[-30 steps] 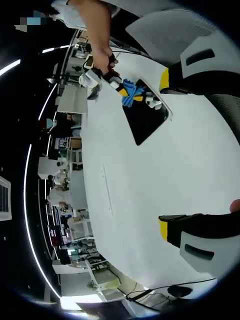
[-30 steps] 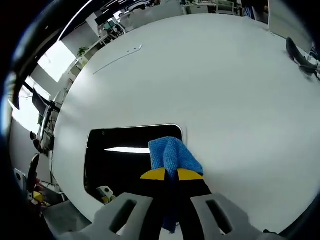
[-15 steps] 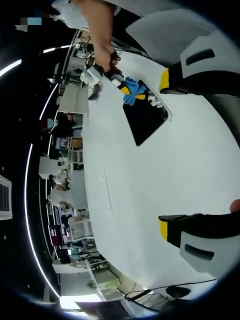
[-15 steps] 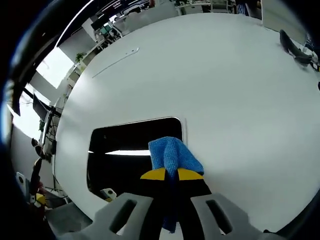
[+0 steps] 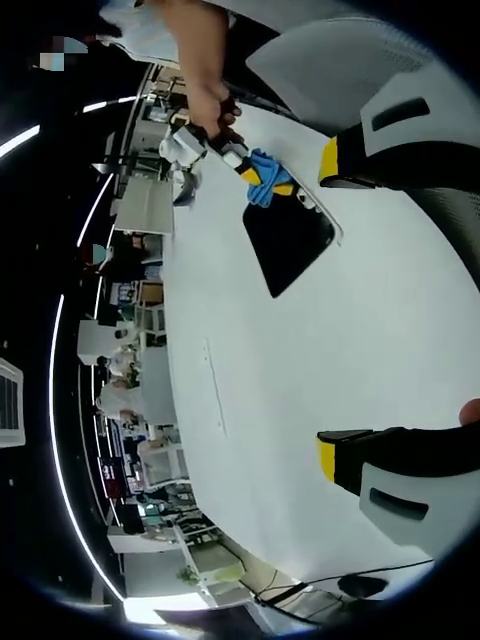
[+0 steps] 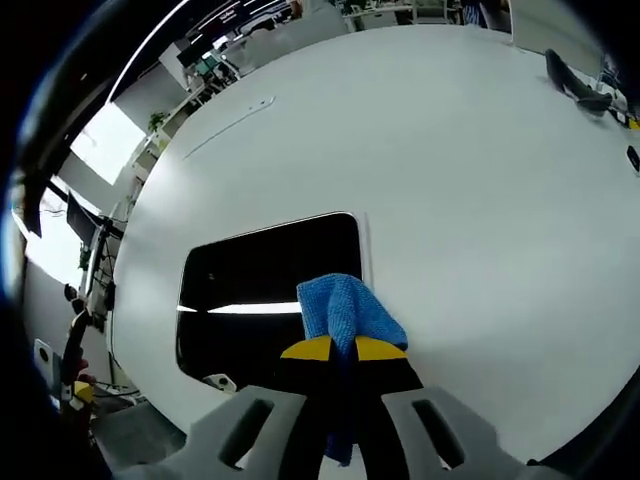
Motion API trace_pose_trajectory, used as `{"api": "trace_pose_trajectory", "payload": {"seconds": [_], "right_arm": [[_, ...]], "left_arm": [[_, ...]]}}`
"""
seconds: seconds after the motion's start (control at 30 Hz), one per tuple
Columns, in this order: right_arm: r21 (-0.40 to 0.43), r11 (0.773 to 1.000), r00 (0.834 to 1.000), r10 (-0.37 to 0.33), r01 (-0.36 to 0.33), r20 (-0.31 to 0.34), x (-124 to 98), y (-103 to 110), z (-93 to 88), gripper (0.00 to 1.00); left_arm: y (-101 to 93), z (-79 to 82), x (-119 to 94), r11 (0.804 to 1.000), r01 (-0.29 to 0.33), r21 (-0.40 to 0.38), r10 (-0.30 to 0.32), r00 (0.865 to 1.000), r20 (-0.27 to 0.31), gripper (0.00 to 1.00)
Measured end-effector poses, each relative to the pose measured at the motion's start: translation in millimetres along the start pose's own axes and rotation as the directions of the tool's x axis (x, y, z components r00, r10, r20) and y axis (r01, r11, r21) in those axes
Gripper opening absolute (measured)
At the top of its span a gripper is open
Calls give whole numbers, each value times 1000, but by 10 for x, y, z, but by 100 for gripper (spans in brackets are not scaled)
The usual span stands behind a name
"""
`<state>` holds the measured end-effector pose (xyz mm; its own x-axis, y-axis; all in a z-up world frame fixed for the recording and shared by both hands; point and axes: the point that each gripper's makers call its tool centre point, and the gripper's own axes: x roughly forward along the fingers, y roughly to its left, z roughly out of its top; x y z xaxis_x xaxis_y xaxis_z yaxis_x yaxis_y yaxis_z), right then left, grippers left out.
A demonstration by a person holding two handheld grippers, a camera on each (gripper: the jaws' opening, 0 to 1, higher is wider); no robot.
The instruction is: Wipe the mirror surface with the cleaning cloth until all visible marks leave the cleaned area.
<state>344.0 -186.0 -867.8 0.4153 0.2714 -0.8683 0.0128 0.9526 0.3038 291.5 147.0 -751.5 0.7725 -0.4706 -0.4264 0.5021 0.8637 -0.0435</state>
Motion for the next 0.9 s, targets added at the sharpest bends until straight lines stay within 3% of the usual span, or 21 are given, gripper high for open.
{"api": "trace_pose_trajectory", "payload": {"seconds": [0.33, 0.7, 0.8, 0.9], "right_arm": [[-5, 1000, 1000, -19, 19, -1, -51, -14, -131, 0], [-67, 997, 999, -47, 48, 22, -60, 20, -129, 2], [-15, 999, 999, -51, 51, 19, -72, 18, -128, 1], [-20, 998, 998, -56, 57, 21, -69, 33, -128, 1]], "left_arm": [[24, -49, -7, 1000, -1, -1, 1, 1000, -9, 99], [54, -50, 0, 1000, -1, -9, 1, 1000, -4, 99], [69, -43, 1, 1000, -4, -9, 4, 1000, 0, 99], [85, -44, -2, 1000, -7, -15, 7, 1000, 5, 99]]}}
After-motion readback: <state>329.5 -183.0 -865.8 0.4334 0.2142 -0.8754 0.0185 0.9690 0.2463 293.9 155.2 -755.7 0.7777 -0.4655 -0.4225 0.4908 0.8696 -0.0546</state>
